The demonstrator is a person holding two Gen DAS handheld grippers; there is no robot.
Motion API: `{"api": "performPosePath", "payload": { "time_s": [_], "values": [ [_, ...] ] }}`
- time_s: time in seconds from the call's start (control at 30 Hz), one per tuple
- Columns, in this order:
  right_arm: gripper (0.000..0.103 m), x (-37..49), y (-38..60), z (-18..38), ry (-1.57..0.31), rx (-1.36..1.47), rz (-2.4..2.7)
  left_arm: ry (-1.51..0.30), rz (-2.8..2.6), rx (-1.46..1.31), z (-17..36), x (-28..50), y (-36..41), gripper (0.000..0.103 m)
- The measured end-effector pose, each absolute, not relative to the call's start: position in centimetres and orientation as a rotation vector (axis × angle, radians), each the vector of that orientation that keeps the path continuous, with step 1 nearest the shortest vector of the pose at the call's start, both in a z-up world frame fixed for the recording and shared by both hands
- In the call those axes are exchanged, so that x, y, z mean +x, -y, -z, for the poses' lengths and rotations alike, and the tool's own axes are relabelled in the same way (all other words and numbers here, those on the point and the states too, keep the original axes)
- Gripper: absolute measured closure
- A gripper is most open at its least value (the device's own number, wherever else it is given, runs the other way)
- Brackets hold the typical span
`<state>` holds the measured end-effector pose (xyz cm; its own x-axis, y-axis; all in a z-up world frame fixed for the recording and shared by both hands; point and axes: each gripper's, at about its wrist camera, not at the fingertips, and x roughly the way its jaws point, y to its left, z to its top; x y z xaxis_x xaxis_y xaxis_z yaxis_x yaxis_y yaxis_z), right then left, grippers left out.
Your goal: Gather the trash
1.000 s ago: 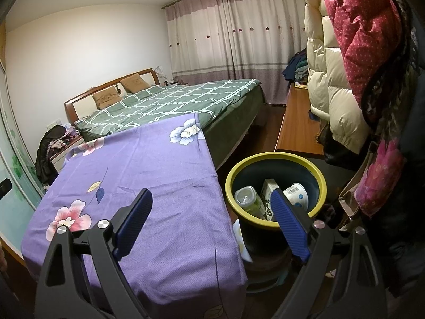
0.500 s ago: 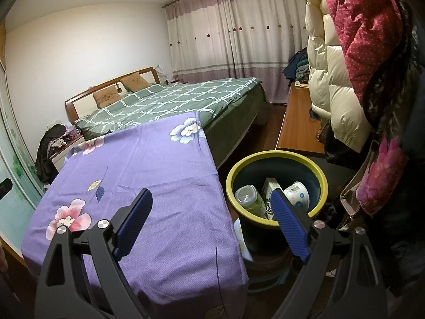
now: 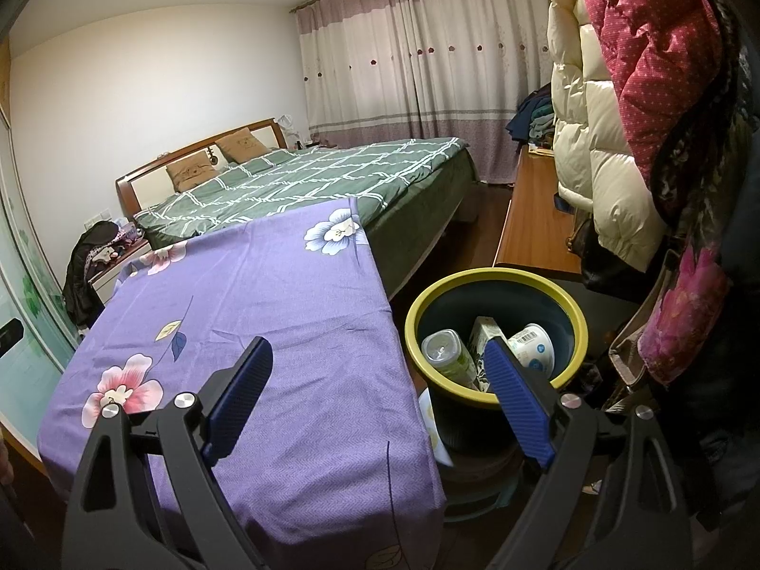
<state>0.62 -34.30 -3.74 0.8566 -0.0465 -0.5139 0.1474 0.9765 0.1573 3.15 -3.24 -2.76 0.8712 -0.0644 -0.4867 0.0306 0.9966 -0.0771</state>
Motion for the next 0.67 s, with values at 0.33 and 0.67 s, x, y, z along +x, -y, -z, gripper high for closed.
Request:
{"api": "performPosePath", "payload": {
  "time_s": [0.33,0.67],
  "values": [
    [0.017,0.8,34.2,3.7,-0.534,0.187,0.103,-0.509,0.044,-0.073,3.0,3.6,3.1,0.005],
    [0.007,9.8,31.1,4.2,-0.613,0.155,-0.011,-0.676,0.020,-0.037,6.6,14.3,1.4,0.005]
  ]
}}
